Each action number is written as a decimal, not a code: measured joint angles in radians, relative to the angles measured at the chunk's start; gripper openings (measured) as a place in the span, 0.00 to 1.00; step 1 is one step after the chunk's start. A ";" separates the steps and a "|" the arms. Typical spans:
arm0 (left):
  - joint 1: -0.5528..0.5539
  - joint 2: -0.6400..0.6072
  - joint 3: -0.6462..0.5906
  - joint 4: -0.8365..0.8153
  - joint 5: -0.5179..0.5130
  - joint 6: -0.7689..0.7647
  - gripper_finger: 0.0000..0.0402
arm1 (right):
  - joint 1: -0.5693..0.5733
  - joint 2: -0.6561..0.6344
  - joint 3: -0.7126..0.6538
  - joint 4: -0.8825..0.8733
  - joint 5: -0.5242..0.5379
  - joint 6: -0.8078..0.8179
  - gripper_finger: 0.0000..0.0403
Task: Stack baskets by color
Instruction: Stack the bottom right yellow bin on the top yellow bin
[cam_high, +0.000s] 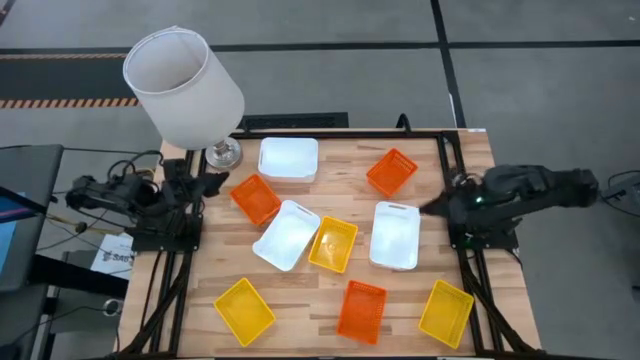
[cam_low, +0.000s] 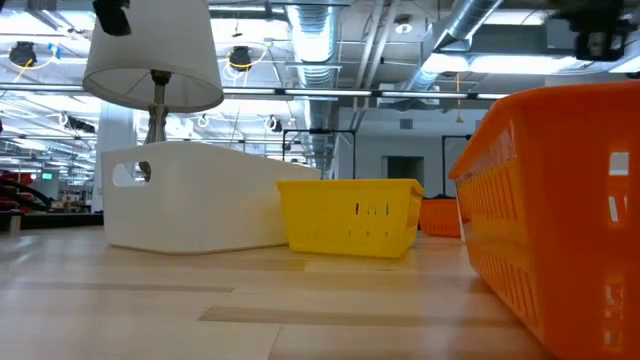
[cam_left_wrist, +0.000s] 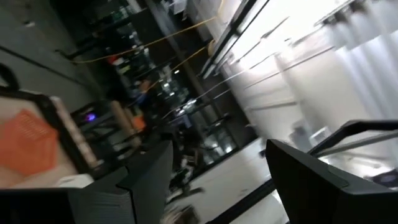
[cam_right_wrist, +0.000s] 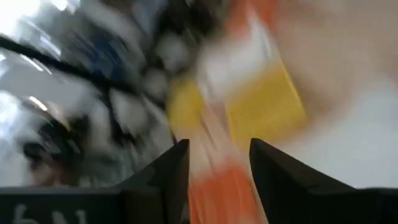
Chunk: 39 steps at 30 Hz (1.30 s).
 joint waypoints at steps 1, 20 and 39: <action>0.000 0.016 0.006 -0.009 -0.007 0.000 0.61 | 0.022 0.048 0.019 -0.055 -0.039 0.027 0.44; 0.000 0.067 0.006 -0.013 -0.017 0.034 0.61 | 0.651 0.599 0.037 -0.266 -0.258 0.416 0.58; 0.000 0.066 0.006 -0.057 -0.029 0.035 0.61 | 0.711 0.720 -0.177 -0.046 -0.117 0.409 0.68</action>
